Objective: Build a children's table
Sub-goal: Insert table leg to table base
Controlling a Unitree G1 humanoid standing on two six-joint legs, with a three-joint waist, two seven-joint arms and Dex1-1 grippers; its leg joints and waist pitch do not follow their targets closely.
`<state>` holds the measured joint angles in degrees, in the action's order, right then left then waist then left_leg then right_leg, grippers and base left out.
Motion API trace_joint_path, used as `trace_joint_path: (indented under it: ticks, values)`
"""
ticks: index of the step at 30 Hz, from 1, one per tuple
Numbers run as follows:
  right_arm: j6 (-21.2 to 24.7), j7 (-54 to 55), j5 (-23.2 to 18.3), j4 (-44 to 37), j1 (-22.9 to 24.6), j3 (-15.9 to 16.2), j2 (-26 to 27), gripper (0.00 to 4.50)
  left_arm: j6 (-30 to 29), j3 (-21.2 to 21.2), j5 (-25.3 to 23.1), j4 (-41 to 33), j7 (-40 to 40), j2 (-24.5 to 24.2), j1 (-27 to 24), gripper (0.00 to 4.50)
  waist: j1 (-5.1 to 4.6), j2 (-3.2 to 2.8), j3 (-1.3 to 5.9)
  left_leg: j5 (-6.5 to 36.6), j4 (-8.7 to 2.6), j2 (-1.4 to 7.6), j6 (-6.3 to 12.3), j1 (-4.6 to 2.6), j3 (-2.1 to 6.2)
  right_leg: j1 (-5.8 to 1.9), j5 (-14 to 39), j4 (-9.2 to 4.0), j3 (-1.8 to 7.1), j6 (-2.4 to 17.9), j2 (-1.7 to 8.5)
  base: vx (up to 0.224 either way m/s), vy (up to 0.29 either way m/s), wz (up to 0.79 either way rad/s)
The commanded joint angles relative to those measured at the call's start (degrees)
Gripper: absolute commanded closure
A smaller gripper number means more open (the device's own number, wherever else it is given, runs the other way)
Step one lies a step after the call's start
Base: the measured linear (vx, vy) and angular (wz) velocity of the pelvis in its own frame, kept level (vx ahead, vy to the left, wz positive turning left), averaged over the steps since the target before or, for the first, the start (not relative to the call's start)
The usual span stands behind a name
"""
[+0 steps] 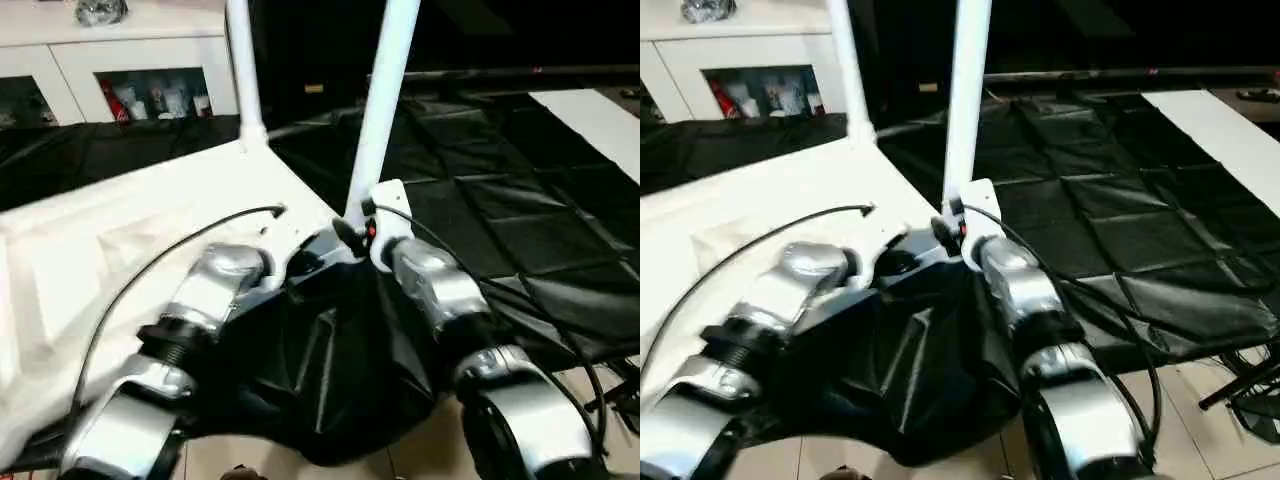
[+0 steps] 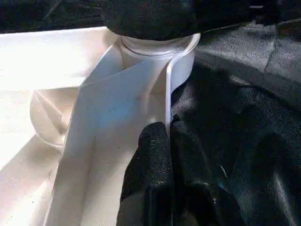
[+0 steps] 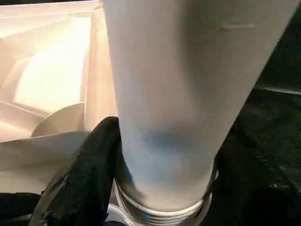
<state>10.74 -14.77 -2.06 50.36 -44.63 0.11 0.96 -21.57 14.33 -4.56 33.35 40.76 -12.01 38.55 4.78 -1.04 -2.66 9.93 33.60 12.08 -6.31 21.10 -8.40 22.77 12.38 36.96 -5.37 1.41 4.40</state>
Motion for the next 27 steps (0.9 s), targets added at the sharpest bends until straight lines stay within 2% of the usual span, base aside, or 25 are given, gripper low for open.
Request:
trace_joint_path:
  ticks: [1, 4, 5, 7, 9, 10, 11, 12, 13, 16, 19, 21, 22, 23, 24, 27]
  values:
    - [2.16, -2.14, -1.14, 3.90, 1.06, 1.05, 4.27, 1.81, 1.71, 0.63, 0.78, -1.45, -1.08, 2.26, 1.53, 4.50, -0.26, -0.68, 3.92, 8.45, -3.33, 0.53, 1.12, -0.16, -0.54, -3.82, 0.18, -4.65, 3.26, 12.22, 3.43, 0.000, 0.000, 0.00]
    - [1.50, -3.27, -2.16, 4.68, 0.46, -0.24, 4.36, 1.81, 2.88, 0.97, 0.57, -2.07, 0.16, 1.58, 0.90, 4.50, -0.22, -0.65, 3.91, 8.99, -3.40, 0.62, 1.21, -0.22, -0.51, -3.79, 1.42, -4.75, 3.25, 12.16, 3.46, 0.000, 0.000, 0.00]
    - [1.50, -3.27, -2.16, 4.68, 0.46, -0.24, 4.36, 1.25, 2.88, 0.97, 0.57, -2.07, 0.16, 1.58, 0.90, 4.50, -0.25, -0.69, 3.96, 8.85, -3.38, 0.63, 1.22, -0.20, -0.49, -3.78, 1.20, -4.67, 3.25, 12.25, 3.48, 0.000, 0.000, 0.00]
    - [0.84, -4.79, -2.88, 5.49, -0.28, -0.74, 4.26, 1.05, 3.67, 0.88, 0.31, -2.45, 0.60, 1.12, 0.42, 4.50, -0.34, -0.66, 3.87, 9.36, -3.41, 0.61, 1.41, -0.17, -0.55, -3.79, 1.17, -4.76, 3.27, 12.41, 3.51, 0.000, 0.000, 0.00]
    - [0.42, -6.08, -2.49, 4.77, -0.41, 0.01, 3.60, 0.91, 4.49, 1.29, 0.61, -3.94, 2.48, -0.02, -0.72, 4.50, -0.51, -0.30, 3.83, 9.46, -3.51, 0.67, 1.68, -0.10, -0.51, -3.85, 1.88, -4.81, 3.22, 12.39, 3.53, 0.000, 0.000, 0.00]
    - [0.21, -6.51, -2.15, 4.42, -0.43, 0.33, 3.28, 0.67, 5.40, 1.54, 0.76, -4.56, 3.53, -0.56, -1.22, 4.50, -0.68, -0.36, 3.85, 9.03, -3.50, 0.68, 1.82, 0.03, -0.50, -3.89, 1.66, -4.71, 3.21, 12.45, 3.54, 0.000, 0.000, 0.00]
    - [0.06, -6.75, -1.93, 4.23, -0.44, 0.50, 3.10, 0.63, 6.02, 1.71, 0.85, -4.91, 4.18, -0.88, -1.51, 4.50, -0.75, -0.45, 3.85, 8.99, -3.50, 0.71, 1.88, 0.00, -0.45, -3.85, 1.63, -4.66, 3.17, 12.52, 3.54, 0.000, 0.000, 0.00]
    - [-0.04, -7.33, -1.50, 3.68, -0.36, 0.87, 2.68, 0.63, 6.09, 1.80, 1.04, -5.51, 4.88, -1.30, -1.91, 4.50, -1.13, -0.20, 3.91, 8.54, -3.46, 0.72, 2.13, -0.04, -0.55, -3.80, 0.89, -4.64, 3.19, 12.83, 3.45, 0.000, 0.000, 0.00]
    - [-0.12, -8.98, -0.99, 2.30, 0.04, 1.77, 1.84, 0.45, 6.85, 1.96, 1.23, -6.11, 6.04, -2.09, -2.43, 4.50, -1.11, -0.34, 3.94, 8.13, -3.44, 0.75, 2.17, 0.02, -0.47, -3.87, 0.38, -4.46, 3.19, 13.05, 3.54, 0.000, 0.000, 0.00]
    - [-0.25, -14.69, 0.06, -1.96, 1.52, 4.15, -0.87, 0.45, 8.10, 2.24, 1.62, -7.40, 8.83, -4.12, -3.68, 4.50, -1.15, -0.07, 3.99, 6.48, -3.24, 0.70, 3.32, 0.19, -0.58, -4.05, -2.13, -4.31, 3.13, 13.42, 3.46, 0.000, 0.000, 0.00]
    - [0.27, -20.91, -0.41, -6.22, 3.39, 5.70, -3.83, 0.45, 8.85, 2.34, 2.29, -8.57, 11.32, -5.52, -4.71, 4.50, -1.02, -0.07, 4.12, 4.90, -3.01, 0.80, 4.58, 0.09, -0.68, -3.99, -4.63, -4.05, 3.17, 13.70, 3.41, 0.000, 0.000, 0.00]
    - [0.80, -26.20, -0.83, -10.14, 5.13, 7.34, -6.78, 0.45, 11.12, 2.57, 3.18, -9.82, 14.38, -6.95, -5.74, 4.50, -0.91, -0.11, 3.94, 5.62, -3.13, 0.82, 4.71, 0.05, -0.70, -3.89, -3.32, -4.27, 3.11, 13.68, 3.37, 0.000, 0.000, 0.00]
    - [0.60, -28.47, -0.79, -11.68, 5.85, 8.13, -8.15, 0.45, 11.42, 2.65, 3.59, -10.49, 15.70, -7.59, -6.22, 4.50, -0.78, 0.00, 3.98, 5.82, -3.07, 0.92, 4.63, 0.10, -0.67, -4.08, -3.14, -4.22, 3.11, 13.40, 3.39, 0.000, 0.000, 0.00]
    - [0.46, -29.70, -0.75, -12.48, 6.24, 8.55, -8.89, 0.45, 11.47, 2.69, 3.80, -10.85, 16.38, -7.93, -6.46, 4.50, -0.74, -0.09, 3.93, 6.19, -3.10, 0.94, 4.63, 0.02, -0.78, -3.82, -2.52, -4.29, 3.19, 13.48, 3.46, 0.000, 0.000, 0.00]
    - [0.34, -32.33, -0.80, -14.53, 7.11, 9.38, -10.68, 0.45, 12.10, 3.04, 4.04, -11.79, 18.17, -9.03, -7.23, 4.50, -0.61, -0.11, 3.92, 6.45, -3.13, 0.93, 4.50, -0.01, -0.71, -3.95, -2.10, -4.37, 3.10, 13.21, 3.33, 0.000, 0.000, 0.00]
    - [0.16, -39.64, -1.53, -19.38, 9.29, 11.22, -15.08, 0.45, 13.50, 3.89, 4.60, -13.67, 22.11, -11.54, -8.95, 4.50, -0.33, -0.07, 3.74, 7.44, -3.20, 1.02, 4.33, -0.05, -0.86, -3.72, -0.37, -4.54, 3.23, 12.82, 3.33, 0.000, 0.000, 0.00]
